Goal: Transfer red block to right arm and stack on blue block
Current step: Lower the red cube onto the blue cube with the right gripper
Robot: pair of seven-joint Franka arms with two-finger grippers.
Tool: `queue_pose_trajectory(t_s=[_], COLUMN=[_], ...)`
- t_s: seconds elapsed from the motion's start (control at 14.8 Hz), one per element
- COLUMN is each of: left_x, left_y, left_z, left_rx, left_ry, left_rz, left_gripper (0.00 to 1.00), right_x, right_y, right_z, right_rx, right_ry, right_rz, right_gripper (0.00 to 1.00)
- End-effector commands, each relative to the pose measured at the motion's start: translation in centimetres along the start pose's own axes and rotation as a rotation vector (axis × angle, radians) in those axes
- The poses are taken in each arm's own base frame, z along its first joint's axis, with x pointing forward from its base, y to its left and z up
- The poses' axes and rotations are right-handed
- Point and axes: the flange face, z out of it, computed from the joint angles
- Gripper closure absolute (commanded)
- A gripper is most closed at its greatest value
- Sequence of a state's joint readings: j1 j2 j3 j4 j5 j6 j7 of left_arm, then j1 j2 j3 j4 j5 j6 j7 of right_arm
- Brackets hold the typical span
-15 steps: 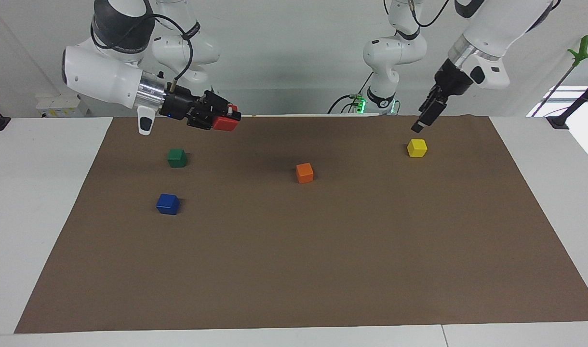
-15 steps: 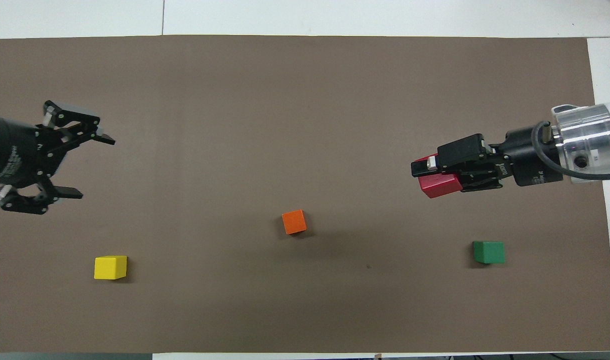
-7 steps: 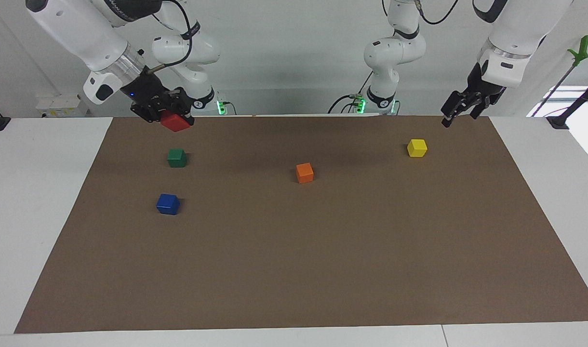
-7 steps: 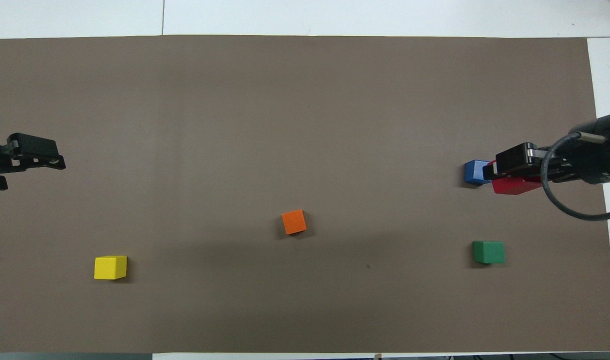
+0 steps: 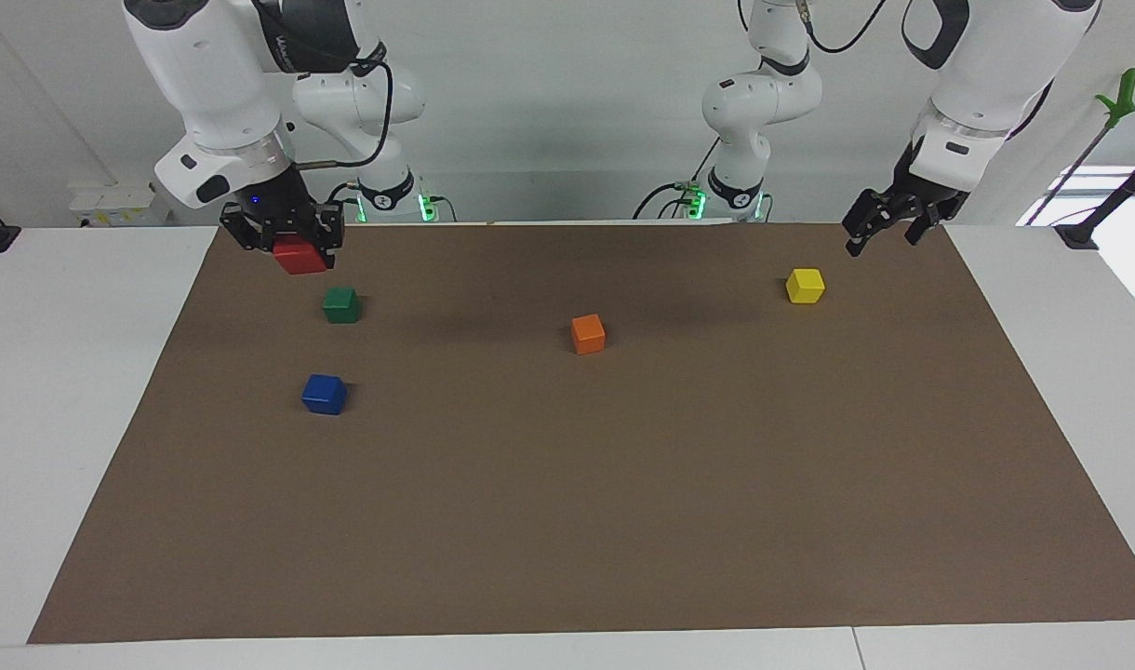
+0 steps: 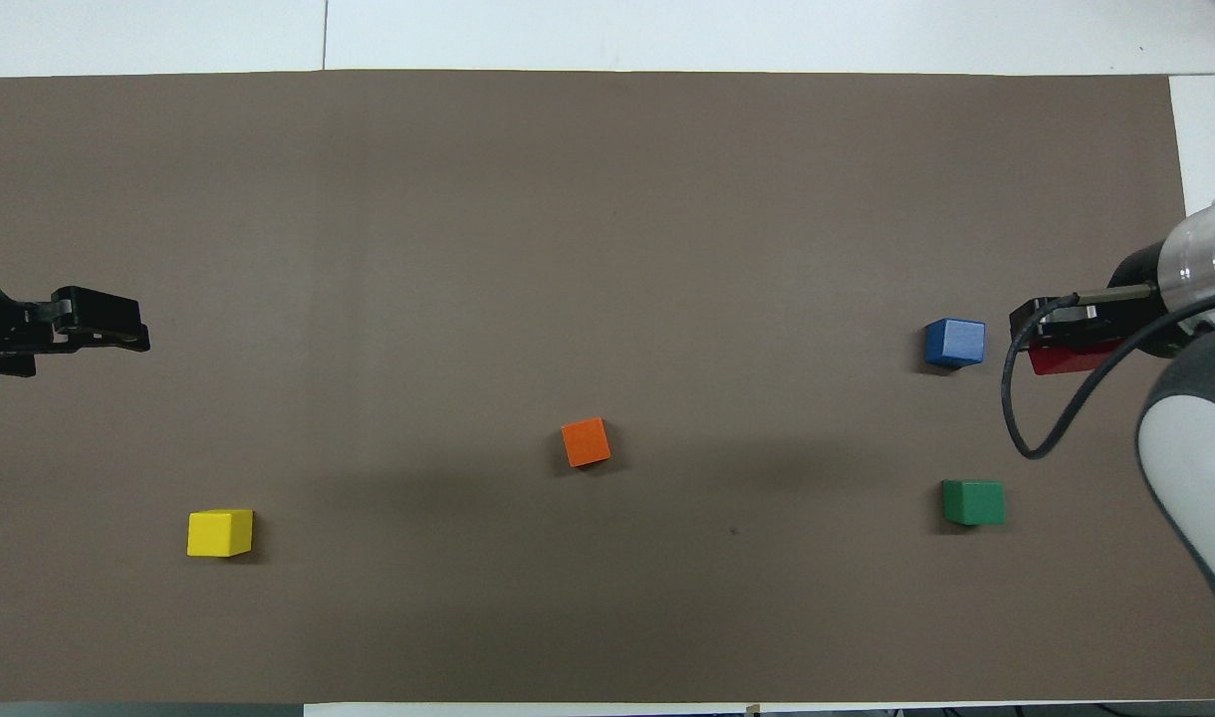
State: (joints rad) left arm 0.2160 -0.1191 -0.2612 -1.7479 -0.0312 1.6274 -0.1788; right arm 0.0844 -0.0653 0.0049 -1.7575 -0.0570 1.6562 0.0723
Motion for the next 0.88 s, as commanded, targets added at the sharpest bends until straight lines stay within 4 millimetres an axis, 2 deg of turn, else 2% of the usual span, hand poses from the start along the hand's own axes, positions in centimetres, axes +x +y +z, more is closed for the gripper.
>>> queue_pose_trajectory(t_s=[0.0, 0.2, 0.41, 0.54, 0.68, 0.81], left_x=[0.5, 2.5, 2.7, 2.7, 2.3, 2.0], left_y=[-0.1, -0.3, 0.0, 1.7, 3.8, 4.0], left_z=[0.0, -0.7, -0.2, -0.6, -0.5, -0.6], left_rx=[0.015, 0.002, 0.0, -0.008, -0.005, -0.002], left_ry=[-0.007, -0.043, -0.046, -0.02, -0.005, -0.016], left_rz=[0.017, 0.019, 0.022, 0.04, 0.077, 0.08], left_gripper=[0.0, 0.0, 0.0, 0.0, 0.0, 0.0], right_x=[0.0, 0.7, 1.4, 1.2, 0.8, 1.1], right_y=[0.0, 0.4, 1.1, 2.2, 2.4, 3.0], right_z=[4.0, 7.7, 11.6, 14.6, 17.2, 19.1], right_rx=[-0.041, -0.044, -0.036, -0.031, -0.022, -0.016], right_ry=[0.01, 0.014, 0.038, 0.053, 0.096, 0.12], right_rz=[-0.019, 0.027, 0.064, 0.089, 0.087, 0.105], right_gripper=[1.0, 1.0, 1.0, 1.0, 1.0, 1.0])
